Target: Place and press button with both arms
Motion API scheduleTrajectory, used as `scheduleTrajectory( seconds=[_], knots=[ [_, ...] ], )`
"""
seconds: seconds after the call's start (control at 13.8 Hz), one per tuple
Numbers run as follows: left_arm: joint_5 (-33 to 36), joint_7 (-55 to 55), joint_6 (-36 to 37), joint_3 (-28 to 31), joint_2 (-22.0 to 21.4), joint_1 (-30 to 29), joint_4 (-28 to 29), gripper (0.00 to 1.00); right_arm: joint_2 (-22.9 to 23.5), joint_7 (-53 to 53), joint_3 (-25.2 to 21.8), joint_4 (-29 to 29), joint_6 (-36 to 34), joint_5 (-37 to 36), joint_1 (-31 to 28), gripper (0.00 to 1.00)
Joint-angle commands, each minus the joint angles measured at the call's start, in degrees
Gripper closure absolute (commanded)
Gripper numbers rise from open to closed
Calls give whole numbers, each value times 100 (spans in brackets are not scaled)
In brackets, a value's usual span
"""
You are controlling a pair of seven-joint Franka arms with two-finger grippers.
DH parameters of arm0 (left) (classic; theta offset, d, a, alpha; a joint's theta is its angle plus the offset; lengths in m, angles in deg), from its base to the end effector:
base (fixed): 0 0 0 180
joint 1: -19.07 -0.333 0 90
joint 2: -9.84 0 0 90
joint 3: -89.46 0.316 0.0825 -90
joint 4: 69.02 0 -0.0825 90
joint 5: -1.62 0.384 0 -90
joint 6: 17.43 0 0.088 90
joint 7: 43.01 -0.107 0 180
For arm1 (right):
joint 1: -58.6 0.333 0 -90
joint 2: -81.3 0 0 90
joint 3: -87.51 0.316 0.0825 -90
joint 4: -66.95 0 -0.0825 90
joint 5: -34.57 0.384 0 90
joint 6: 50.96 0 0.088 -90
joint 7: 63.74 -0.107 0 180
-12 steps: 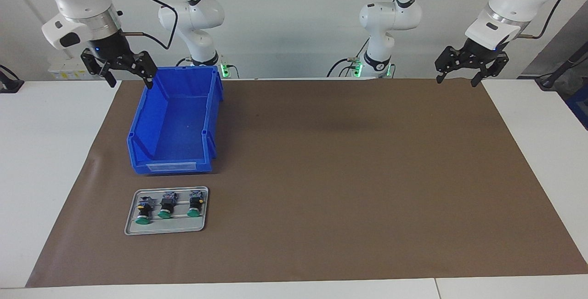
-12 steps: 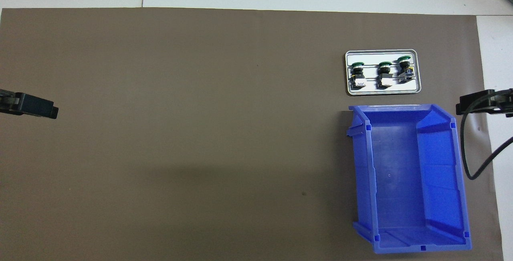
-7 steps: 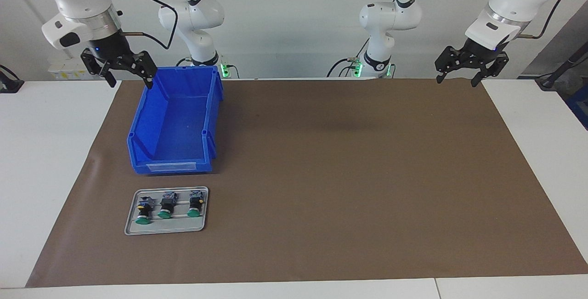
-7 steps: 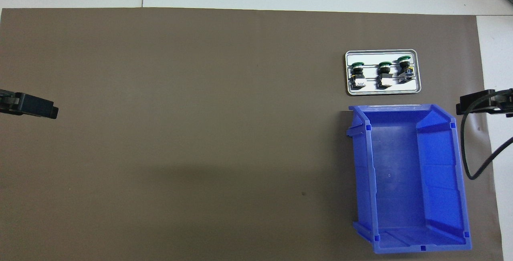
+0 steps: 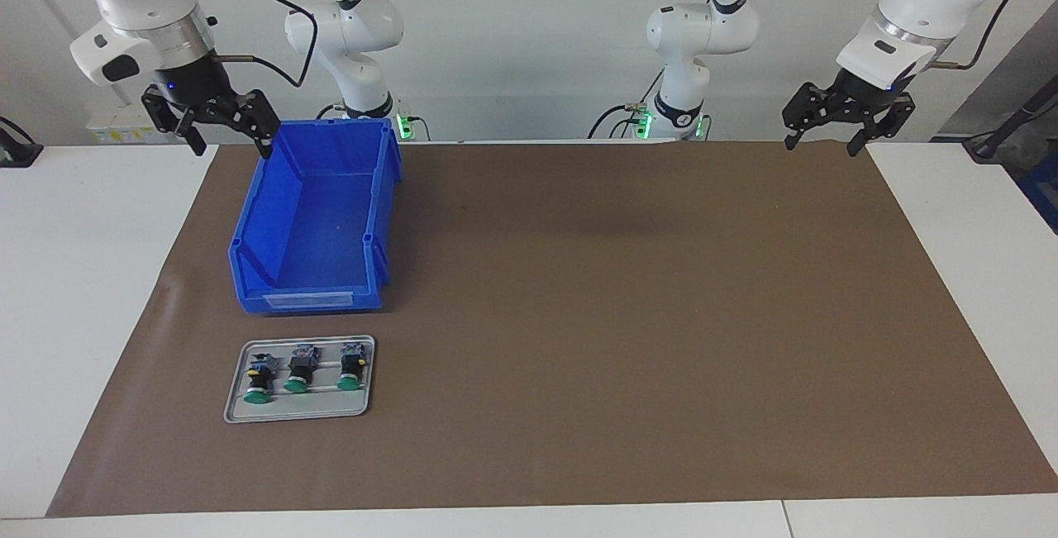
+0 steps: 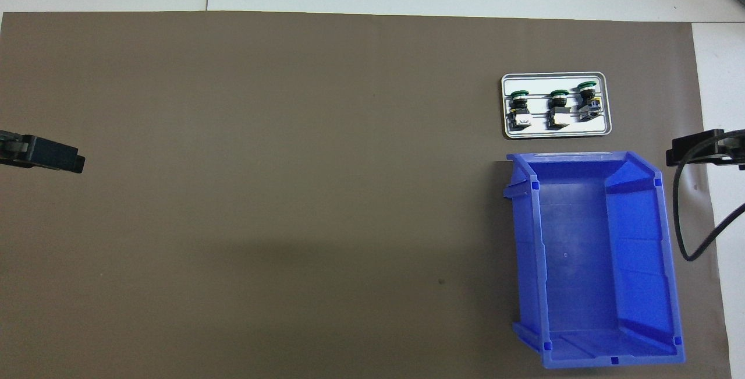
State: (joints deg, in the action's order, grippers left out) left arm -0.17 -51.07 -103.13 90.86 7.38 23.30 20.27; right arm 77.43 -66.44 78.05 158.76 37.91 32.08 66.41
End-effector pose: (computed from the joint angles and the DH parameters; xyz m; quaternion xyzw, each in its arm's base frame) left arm 0.5328 -0.0296 0.6472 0.9952 -0.0959 -0.0091 0.0165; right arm 0.5313 -0.0233 0.6441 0.9991 -0.0384 0.0078 0.0161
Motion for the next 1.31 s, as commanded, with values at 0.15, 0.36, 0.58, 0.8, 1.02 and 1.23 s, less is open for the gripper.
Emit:
scheduleTrajectory(
  seconds=[0.15,0.36,0.58,0.8,1.02,1.23],
  knots=[
    [-58,-47,-18,-43,-159,-72,186,0,350,50,23,-14,567,118,-86,0],
    [-58,-47,-17,-43,-159,-72,177,0,833,59,32,-67,1306,266,-95,0],
    [-58,-47,-17,-43,-159,-72,177,0,1562,85,32,-76,2272,399,-113,0],
    [-58,-47,-26,-43,-159,-72,177,0,2318,121,32,-50,3309,643,-122,0],
    [-58,-47,-17,-43,-159,-72,177,0,2759,347,32,204,3916,838,-87,0],
    [-58,-47,-17,-43,-159,-72,186,0,2830,665,32,705,4515,838,-113,0]
  ],
)
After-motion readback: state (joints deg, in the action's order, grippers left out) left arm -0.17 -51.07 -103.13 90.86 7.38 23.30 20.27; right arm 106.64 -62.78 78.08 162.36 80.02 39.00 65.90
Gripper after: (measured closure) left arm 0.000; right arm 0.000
